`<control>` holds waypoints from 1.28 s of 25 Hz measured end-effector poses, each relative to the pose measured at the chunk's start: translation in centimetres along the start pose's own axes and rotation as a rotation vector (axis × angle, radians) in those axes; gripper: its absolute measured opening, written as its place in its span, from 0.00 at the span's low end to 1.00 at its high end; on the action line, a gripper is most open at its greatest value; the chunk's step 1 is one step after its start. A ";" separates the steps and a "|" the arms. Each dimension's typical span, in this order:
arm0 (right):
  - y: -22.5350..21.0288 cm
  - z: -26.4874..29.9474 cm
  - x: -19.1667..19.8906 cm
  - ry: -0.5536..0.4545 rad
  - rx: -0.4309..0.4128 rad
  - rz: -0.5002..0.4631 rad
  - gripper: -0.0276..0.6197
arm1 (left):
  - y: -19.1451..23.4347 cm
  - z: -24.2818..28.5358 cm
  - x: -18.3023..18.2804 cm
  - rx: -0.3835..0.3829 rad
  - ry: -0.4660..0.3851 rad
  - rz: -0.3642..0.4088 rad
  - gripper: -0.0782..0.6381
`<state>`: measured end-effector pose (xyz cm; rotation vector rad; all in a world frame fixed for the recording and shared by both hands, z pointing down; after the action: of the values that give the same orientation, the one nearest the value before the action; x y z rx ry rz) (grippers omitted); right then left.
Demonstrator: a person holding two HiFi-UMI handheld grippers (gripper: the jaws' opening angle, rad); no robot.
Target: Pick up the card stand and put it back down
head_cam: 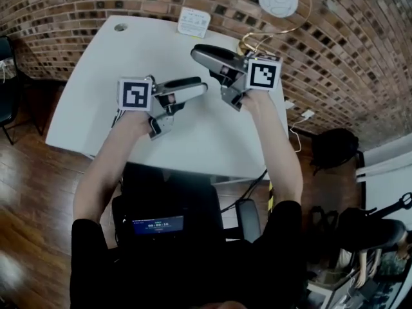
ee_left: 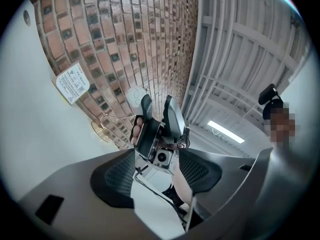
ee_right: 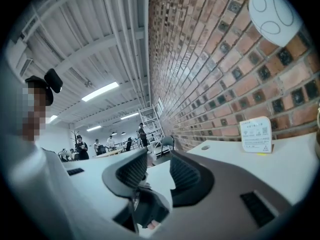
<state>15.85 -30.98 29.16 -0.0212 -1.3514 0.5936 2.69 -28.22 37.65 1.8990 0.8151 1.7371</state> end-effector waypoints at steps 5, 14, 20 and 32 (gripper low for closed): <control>3.2 -1.1 -0.2 -0.012 0.015 -0.053 0.31 | -2.8 -0.5 -0.2 -0.014 0.004 0.079 0.47; 9.2 -1.8 1.8 -0.063 -0.039 -0.087 0.31 | -7.5 -0.7 3.1 0.024 -0.026 0.078 0.47; 12.1 -1.9 3.5 -0.088 -0.079 -0.082 0.31 | -9.7 -0.1 4.9 0.057 -0.010 0.051 0.47; 18.5 -4.4 5.1 -0.175 -0.077 -0.166 0.31 | -14.7 -0.1 6.4 0.086 -0.019 0.125 0.47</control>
<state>13.20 -11.66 26.23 0.0816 -1.5287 0.4101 0.95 -13.19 32.50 2.0600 0.7906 1.7798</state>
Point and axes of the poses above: the fingertips, and each gripper's own axes: z forward along the fingers, y to its left, x out of its underside, the point moved 8 cm from there along -z, backward along the fingers, and after that the axes turned 10 degrees about y, right-handed, at the moved point
